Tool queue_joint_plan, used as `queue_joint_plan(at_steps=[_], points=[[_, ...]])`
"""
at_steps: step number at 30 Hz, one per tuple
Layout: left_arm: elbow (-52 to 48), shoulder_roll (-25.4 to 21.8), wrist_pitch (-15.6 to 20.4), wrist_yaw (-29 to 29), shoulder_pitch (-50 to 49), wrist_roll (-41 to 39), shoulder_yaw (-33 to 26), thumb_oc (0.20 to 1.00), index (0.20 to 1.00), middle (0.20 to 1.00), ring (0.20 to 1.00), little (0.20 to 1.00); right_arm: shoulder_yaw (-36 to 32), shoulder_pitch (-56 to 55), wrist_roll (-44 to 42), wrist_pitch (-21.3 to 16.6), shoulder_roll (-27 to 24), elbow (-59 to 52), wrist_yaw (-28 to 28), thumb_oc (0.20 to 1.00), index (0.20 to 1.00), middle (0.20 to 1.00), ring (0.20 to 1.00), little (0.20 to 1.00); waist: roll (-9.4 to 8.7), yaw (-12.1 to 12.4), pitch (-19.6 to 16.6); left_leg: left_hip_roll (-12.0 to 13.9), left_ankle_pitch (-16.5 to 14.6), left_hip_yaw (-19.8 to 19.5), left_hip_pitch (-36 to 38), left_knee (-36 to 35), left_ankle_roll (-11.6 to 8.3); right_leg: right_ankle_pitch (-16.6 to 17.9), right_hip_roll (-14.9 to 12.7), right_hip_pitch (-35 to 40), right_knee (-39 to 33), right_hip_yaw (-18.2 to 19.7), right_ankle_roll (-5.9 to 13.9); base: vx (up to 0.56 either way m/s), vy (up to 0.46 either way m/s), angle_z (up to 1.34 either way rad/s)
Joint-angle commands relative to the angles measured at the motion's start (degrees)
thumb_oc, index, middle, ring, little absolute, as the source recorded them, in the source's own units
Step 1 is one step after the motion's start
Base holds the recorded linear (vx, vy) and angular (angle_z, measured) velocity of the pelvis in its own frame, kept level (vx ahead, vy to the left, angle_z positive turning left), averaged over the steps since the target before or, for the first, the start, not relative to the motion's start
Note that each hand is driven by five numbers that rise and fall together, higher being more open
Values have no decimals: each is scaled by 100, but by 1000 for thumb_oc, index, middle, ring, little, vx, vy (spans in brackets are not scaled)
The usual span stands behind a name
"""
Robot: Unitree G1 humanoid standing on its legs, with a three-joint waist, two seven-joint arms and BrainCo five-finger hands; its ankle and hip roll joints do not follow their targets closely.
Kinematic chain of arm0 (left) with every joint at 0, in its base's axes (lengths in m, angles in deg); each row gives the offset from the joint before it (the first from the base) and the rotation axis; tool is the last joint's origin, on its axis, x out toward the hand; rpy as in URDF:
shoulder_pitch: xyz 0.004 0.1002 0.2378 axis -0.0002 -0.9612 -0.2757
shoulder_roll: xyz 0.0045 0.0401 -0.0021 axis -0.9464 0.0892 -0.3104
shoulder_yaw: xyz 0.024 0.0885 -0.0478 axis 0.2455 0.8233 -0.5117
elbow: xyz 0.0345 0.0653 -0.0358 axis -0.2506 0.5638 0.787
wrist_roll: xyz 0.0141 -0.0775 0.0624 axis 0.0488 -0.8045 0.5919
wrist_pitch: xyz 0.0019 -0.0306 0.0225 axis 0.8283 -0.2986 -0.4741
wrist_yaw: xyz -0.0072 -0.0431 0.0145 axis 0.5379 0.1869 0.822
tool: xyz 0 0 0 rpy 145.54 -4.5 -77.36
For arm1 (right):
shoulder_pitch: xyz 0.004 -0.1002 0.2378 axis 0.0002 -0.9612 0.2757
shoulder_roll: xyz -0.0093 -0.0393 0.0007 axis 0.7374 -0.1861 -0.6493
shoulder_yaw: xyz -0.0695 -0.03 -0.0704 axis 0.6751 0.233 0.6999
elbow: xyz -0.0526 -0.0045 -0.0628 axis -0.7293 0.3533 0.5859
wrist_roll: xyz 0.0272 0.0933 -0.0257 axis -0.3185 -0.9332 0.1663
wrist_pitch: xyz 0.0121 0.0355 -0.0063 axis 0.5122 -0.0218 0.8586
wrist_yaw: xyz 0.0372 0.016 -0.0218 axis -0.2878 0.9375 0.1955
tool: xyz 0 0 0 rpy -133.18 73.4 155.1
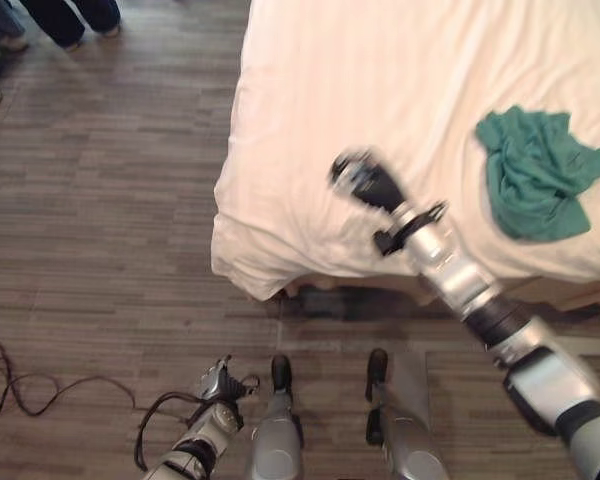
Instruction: Tidy up the quilt and then pick up the clothes from the bed and put them into the laundry hamper.
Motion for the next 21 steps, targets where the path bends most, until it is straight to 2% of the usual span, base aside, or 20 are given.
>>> queue_joint_plan(at_steps=[1, 6, 8, 9, 11, 13, 14, 16, 17, 18, 20, 21], points=[[180, 37, 100, -123, 426, -142, 228, 1000, 1000, 1000, 1000, 1000, -3, 369, -21, -34, -220, 517, 649, 200, 200, 200, 200, 200, 209, 103, 525, 21, -618, -151, 138, 260, -121, -1186, -557, -330, 1156, 142, 532, -75, -4, 9], [231, 102, 26, -92, 403, -11, 236, 1000, 1000, 1000, 1000, 1000, -583, -314, -166, 256, -274, 2029, 821, 200, 200, 200, 200, 200, 235, 21, 654, 37, -700, -100, 24, 459, -72, -1271, -535, -481, 1375, 156, 522, -36, 6, -2], [270, 139, -23, -85, 316, 36, 122, 1000, 1000, 1000, 1000, 1000, -839, -1148, -43, 331, -153, 2245, 806, 200, 200, 200, 200, 200, 204, -43, 621, 31, -787, -104, 76, 531, -33, -1303, -530, -406, 1378, 146, 524, -2, 15, 8], [268, 137, -24, -85, 313, 36, 125, 1000, 1000, 1000, 1000, 1000, -844, -1155, -41, 334, -152, 2238, 807, 200, 200, 200, 200, 200, 204, -39, 605, 32, -773, -104, 57, 527, -31, -1281, -528, -417, 1358, 145, 522, 73, 35, 9], [364, 176, -120, 8, 43, 183, -183, 1000, 1000, 1000, 1000, 1000, -1563, -3216, 189, 431, 88, 2619, 604, 200, 200, 200, 200, 200, 59, -254, 293, -20, -1031, -91, 431, 537, 68, -1327, -556, 36, 1224, 113, 558, 211, 58, 16], [395, 163, -144, 36, -31, 248, -229, 1000, 1000, 1000, 1000, 1000, -1734, -3646, 245, 482, 135, 2868, 548, 200, 200, 200, 200, 200, 2, -342, 136, -62, -1075, -62, 604, 489, 94, -1291, -554, 240, 1109, 81, 582, 205, 50, 8], [488, 168, -161, 141, -106, 353, -253, 1000, 1000, 1000, 1000, 1000, -1934, -4264, 331, 591, 276, 3341, 396, 200, 200, 200, 200, 200, -89, -499, -112, -124, -1151, -1, 945, 374, 119, -1286, -537, 557, 980, 89, 630, 135, 45, -2], [557, 173, -167, 190, -114, 403, -242, 1000, 1000, 1000, 1000, 1000, -1964, -4526, 442, 661, 372, 3663, 323, 200, 200, 200, 200, 200, -136, -580, -252, -139, -1159, 39, 1110, 289, 123, -1267, -529, 707, 900, 107, 656, 176, 74, -3], [621, 159, -175, 346, -147, 584, -136, 1000, 1000, 1000, 1000, 1000, -1993, -4966, 698, 793, 507, 4135, 141, 360, 360, 360, 360, 360, -188, -739, -518, -165, -1155, 101, 1347, 141, 143, -1222, -491, 846, 857, 197, 693, 228, 90, -14], [599, 143, -175, 455, -188, 714, -58, 1000, 1000, 1000, 1000, 1000, -2002, -5156, 811, 880, 578, 4374, 40, 1000, 1000, 1000, 1000, 1000, -190, -815, -621, -162, -1178, 140, 1534, 45, 151, -1237, -461, 927, 885, 275, 710, 197, 75, -28], [581, 132, -161, 544, -174, 858, 19, 1000, 1000, 1000, 1000, 1000, -1984, -5307, 978, 986, 667, 4659, -55, 1000, 1000, 1000, 1000, 1000, -196, -993, -707, -104, -1188, 337, 1766, -27, 153, -1181, -395, 860, 1069, 407, 744, 77, 15, -51], [582, 130, -160, 544, -172, 858, 19, 1000, 1000, 1000, 1000, 1000, -1984, -5306, 979, 987, 668, 4658, -55, 1000, 1000, 1000, 1000, 1000, -197, -984, -717, -104, -1178, 346, 1751, -27, 153, -1164, -392, 844, 1059, 417, 741, -1, 1, -139]])
